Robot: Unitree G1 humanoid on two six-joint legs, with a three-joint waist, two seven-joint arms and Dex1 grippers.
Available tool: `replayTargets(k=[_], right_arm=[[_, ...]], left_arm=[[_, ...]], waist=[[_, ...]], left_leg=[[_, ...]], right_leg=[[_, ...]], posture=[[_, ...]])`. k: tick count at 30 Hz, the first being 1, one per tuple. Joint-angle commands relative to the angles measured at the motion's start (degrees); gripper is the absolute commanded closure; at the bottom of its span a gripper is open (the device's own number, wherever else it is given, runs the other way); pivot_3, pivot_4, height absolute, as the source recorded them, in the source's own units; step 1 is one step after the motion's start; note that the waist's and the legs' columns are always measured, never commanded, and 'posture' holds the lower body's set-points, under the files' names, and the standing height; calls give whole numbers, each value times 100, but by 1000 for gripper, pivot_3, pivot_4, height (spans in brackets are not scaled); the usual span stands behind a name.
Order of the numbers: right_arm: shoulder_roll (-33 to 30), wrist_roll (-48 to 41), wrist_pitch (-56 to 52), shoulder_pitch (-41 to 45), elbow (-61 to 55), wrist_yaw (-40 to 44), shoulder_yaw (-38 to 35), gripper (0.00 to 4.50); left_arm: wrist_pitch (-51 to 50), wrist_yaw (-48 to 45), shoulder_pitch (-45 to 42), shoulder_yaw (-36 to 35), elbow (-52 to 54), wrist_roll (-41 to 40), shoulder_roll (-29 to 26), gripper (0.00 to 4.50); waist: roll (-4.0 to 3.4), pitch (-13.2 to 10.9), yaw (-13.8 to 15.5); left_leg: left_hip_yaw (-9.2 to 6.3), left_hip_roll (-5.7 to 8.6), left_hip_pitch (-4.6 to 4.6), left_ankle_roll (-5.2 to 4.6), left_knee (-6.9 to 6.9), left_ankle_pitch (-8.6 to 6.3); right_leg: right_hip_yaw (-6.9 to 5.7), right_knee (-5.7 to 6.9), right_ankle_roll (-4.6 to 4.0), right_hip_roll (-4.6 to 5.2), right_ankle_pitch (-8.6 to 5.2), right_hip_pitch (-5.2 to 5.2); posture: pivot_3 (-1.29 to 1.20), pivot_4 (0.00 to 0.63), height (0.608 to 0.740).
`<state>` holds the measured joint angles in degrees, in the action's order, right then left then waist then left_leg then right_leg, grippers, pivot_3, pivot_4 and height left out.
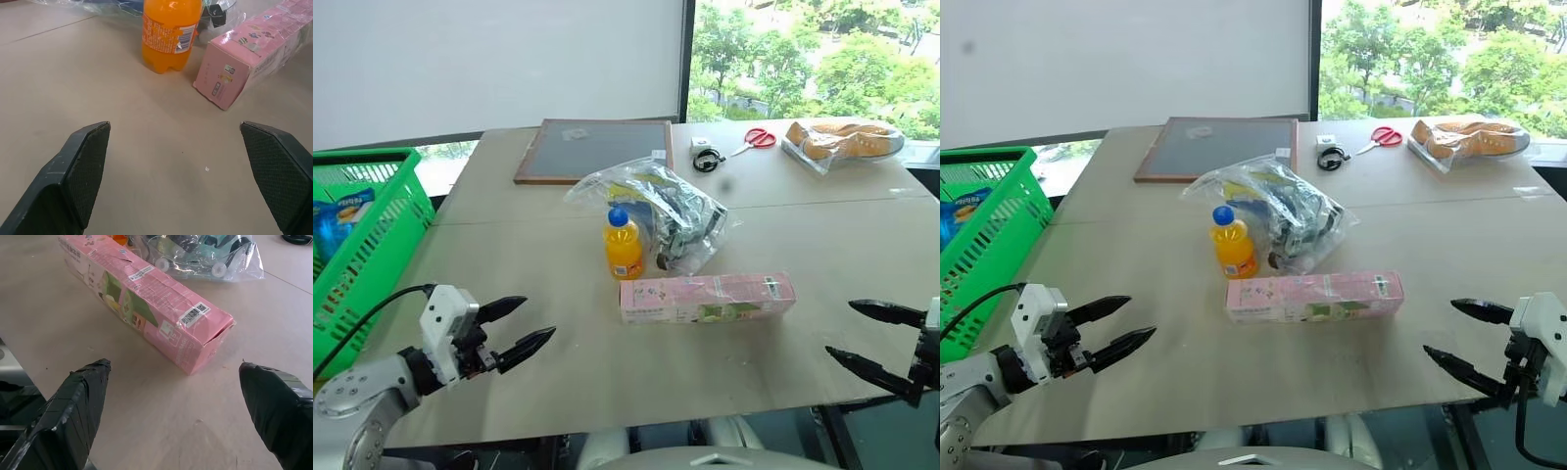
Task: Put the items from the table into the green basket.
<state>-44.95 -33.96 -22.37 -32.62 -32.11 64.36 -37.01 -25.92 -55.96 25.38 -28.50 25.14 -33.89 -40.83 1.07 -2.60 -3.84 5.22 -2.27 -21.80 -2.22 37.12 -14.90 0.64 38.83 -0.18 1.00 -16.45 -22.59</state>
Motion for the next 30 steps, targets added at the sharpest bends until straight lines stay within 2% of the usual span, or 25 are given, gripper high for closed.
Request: replayTargets(k=[1,4,8,16,23,30], right_arm=[[-118,-248,1,246,-126,-14,-153,0],[-161,-653,-115,845,-345,-214,-7,0],[-184,-855,-173,1174,-544,-321,109,0],[-711,-1404,-586,1907,-890,-499,342,0],[-1121,-2014,-925,2103,-1222,-363,335,0],[-1206,-2301,-1133,2531,-1329,-813,606,0]], left_arm=[[108,53,-279,151,37,-38,7,101],[-101,380,-832,463,236,-162,100,101],[-245,582,-1116,649,368,-200,129,101],[-872,1547,-2022,1367,534,27,166,101],[-871,1730,-2656,1941,164,301,343,101],[-733,1744,-2880,2285,-88,551,546,101]], waist=[[0,0,0],[-6,-6,4],[12,10,-1],[16,11,-8],[19,7,1],[29,12,-26]], left_leg=[[0,0,0,0,0,0],[4,1,4,0,15,0],[6,1,13,0,17,1],[6,3,5,-4,16,0],[5,4,5,-7,17,-1],[9,3,5,-7,21,-1]], right_leg=[[0,0,1,0,-1,0],[2,4,16,0,-4,8],[3,4,40,-1,6,18],[9,1,38,-10,21,15],[11,2,39,-14,20,16],[16,2,41,-15,21,16]], posture=[[-127,34,740],[-123,30,740],[-126,29,740],[-140,26,740],[-148,28,740],[-161,25,740]])
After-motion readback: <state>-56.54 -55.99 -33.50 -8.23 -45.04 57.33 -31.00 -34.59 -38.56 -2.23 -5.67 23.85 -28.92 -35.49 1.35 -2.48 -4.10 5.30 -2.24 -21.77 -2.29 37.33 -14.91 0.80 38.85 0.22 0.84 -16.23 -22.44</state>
